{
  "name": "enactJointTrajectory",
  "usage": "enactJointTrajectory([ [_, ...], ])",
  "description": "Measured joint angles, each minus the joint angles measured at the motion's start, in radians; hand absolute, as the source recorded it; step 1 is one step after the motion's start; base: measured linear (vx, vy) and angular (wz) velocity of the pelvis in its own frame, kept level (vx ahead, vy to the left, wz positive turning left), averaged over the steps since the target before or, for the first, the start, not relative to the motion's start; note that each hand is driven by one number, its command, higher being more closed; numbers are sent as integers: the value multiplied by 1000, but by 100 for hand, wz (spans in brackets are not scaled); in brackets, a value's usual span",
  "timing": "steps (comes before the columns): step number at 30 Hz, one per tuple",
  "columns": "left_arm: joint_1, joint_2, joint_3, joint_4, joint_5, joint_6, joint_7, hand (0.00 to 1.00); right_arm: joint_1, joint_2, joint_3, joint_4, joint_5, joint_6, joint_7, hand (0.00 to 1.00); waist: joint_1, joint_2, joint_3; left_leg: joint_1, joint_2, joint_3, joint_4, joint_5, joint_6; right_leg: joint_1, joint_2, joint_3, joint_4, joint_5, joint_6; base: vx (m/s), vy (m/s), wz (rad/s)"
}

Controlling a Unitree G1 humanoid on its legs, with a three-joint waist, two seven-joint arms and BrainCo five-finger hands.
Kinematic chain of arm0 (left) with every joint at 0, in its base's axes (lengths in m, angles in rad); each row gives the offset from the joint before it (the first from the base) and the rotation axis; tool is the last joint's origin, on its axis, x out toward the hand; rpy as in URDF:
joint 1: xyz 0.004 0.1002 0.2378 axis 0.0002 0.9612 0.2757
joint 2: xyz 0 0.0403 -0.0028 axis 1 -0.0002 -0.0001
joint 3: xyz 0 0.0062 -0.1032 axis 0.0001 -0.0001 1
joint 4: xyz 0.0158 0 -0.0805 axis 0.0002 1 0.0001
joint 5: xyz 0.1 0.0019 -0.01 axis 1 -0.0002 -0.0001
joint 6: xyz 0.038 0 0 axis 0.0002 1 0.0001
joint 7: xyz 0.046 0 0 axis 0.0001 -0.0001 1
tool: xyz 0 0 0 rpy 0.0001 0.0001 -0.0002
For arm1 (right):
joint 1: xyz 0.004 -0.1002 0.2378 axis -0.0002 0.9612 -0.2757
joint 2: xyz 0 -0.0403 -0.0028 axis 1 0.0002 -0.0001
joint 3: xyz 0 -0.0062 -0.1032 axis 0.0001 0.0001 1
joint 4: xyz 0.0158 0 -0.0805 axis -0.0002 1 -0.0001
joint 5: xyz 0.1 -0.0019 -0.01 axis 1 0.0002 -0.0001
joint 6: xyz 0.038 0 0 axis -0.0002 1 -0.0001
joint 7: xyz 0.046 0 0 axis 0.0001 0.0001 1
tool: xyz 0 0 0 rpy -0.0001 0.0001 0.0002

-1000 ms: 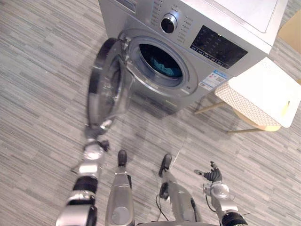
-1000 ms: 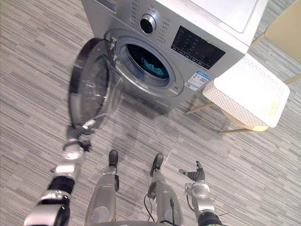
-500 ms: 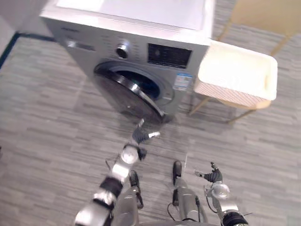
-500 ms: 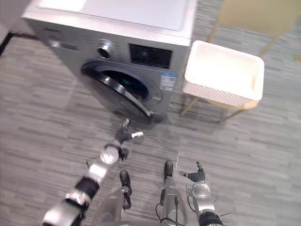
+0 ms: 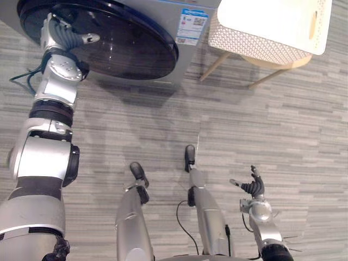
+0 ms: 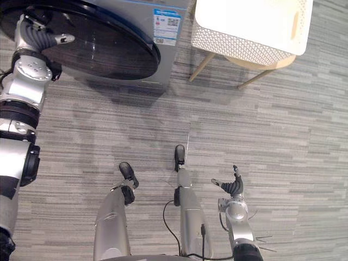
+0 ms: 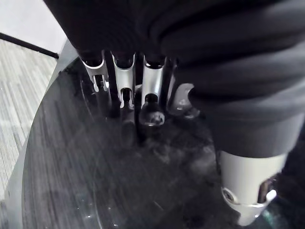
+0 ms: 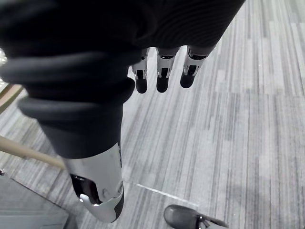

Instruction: Pick up the laundry basket with both hands and put the clothes into the washing machine.

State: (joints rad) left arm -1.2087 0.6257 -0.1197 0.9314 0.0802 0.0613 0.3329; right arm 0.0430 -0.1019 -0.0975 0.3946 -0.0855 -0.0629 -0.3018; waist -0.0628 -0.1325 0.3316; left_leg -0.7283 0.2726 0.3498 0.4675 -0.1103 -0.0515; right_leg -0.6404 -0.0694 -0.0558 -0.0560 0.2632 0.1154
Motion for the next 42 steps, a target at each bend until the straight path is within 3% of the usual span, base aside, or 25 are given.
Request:
enactJointTrajectory([
  [3,144,-99,66,-118,-10,-28,-1,0,7,19,21,-2,3,0,0,0,3,1,0,55,-11,-35,-19,1,0,73,-3,-31,-1,-11,-16,97,-25,31],
  [4,240,-156,80,-179,-17,-40,-1,0,19,32,26,-3,4,1,1,0,17,2,-1,99,-17,-45,-37,0,0,121,-5,-44,-1,-31,-41,109,-21,38],
  [6,404,-235,92,-280,-59,-61,1,0,38,44,33,-2,3,5,1,0,43,5,-4,167,-32,-62,-79,8,-11,183,-10,-73,2,-61,-57,107,-41,42],
  [10,821,-396,137,-393,-124,-71,0,0,50,51,18,51,-5,44,2,0,87,32,-39,301,-69,-112,-201,57,-37,279,-19,-138,56,-146,-64,96,-65,50],
  [13,1092,-467,194,-389,-141,-68,-16,0,49,54,-29,152,-13,58,14,0,110,64,-93,402,-84,-169,-284,83,-53,365,-25,-202,98,-215,-65,142,-45,64],
  [17,1266,-499,272,-363,-149,-69,-57,0,51,41,-60,248,-27,72,25,0,139,109,-142,480,-107,-253,-324,104,-58,468,-53,-318,167,-304,-57,128,-9,99],
  [19,1290,-510,294,-304,-149,-69,-74,0,52,38,-63,262,-27,71,40,0,149,125,-157,485,-126,-264,-308,112,-47,507,-88,-389,224,-356,-47,19,56,115],
  [20,1296,-516,312,-264,-148,-69,-87,0,50,37,-62,278,-26,70,46,0,156,121,-164,481,-138,-233,-297,117,-29,528,-119,-434,248,-392,-41,-13,99,125],
  [21,1299,-528,328,-228,-147,-69,-96,0,43,37,-62,304,-26,70,49,0,161,123,-167,478,-131,-161,-273,95,11,554,-134,-477,258,-411,-33,-4,121,112],
  [22,1307,-529,335,-208,-147,-69,-96,0,36,36,-61,316,-26,70,52,0,165,121,-168,478,-120,-113,-258,87,23,567,-142,-493,259,-419,-20,26,92,103],
  [23,1320,-533,354,-150,-145,-66,-100,0,26,38,-62,339,-26,71,58,0,160,119,-170,473,-84,5,-232,78,34,589,-154,-526,255,-421,-5,54,88,69],
  [24,1322,-534,360,-130,-145,-65,-102,0,21,38,-62,347,-26,71,61,0,162,115,-173,471,-82,28,-224,75,39,588,-162,-535,251,-418,2,77,93,63],
  [27,1343,-537,390,-48,-145,-65,-115,0,-28,50,-62,419,-33,76,66,0,170,85,-183,428,-115,28,-196,49,51,591,-182,-551,209,-381,34,145,125,26],
  [30,1351,-555,398,-35,-145,-65,-116,0,-20,56,-70,447,-36,91,69,0,189,80,-186,414,-132,-12,-82,-74,58,636,-226,-572,266,-374,65,171,171,36],
  [32,1366,-562,395,-38,-145,-66,-116,0,-17,57,-69,441,-35,92,70,0,182,86,-189,442,-158,-50,-74,-111,75,589,-296,-501,500,-360,35,199,230,61],
  [33,1375,-559,394,-41,-145,-66,-117,0,-6,58,-66,443,-34,91,72,0,180,86,-190,476,-172,-87,-71,-127,90,509,-319,-381,696,-290,-36,381,232,92],
  [34,1380,-547,385,-43,-146,-66,-116,0,0,69,-63,450,-33,90,81,0,165,94,-186,496,-170,-152,-69,-143,105,414,-274,-248,862,-365,3,341,187,100],
  [37,1379,-520,387,-44,-148,-66,-116,0,-1,85,-60,451,-33,89,89,0,133,76,-184,554,-194,-243,-120,-147,106,310,-151,-182,874,-487,-26,362,23,104],
  [39,1368,-527,387,-44,-148,-67,-115,0,11,77,-60,448,-33,89,89,0,127,77,-180,622,-227,-301,-169,-149,109,239,-93,-154,774,-494,-37,434,-53,130],
  [40,1351,-542,387,-40,-148,-67,-115,0,21,69,-61,442,-34,90,89,0,121,91,-171,663,-240,-354,-176,-157,103,213,-64,-140,668,-483,-32,419,-102,146],
  [42,1335,-552,391,-40,-148,-73,-115,0,30,64,-59,443,-36,92,90,0,99,85,-169,722,-272,-444,-191,-179,79,209,-50,-98,448,-406,-36,481,-192,204],
])
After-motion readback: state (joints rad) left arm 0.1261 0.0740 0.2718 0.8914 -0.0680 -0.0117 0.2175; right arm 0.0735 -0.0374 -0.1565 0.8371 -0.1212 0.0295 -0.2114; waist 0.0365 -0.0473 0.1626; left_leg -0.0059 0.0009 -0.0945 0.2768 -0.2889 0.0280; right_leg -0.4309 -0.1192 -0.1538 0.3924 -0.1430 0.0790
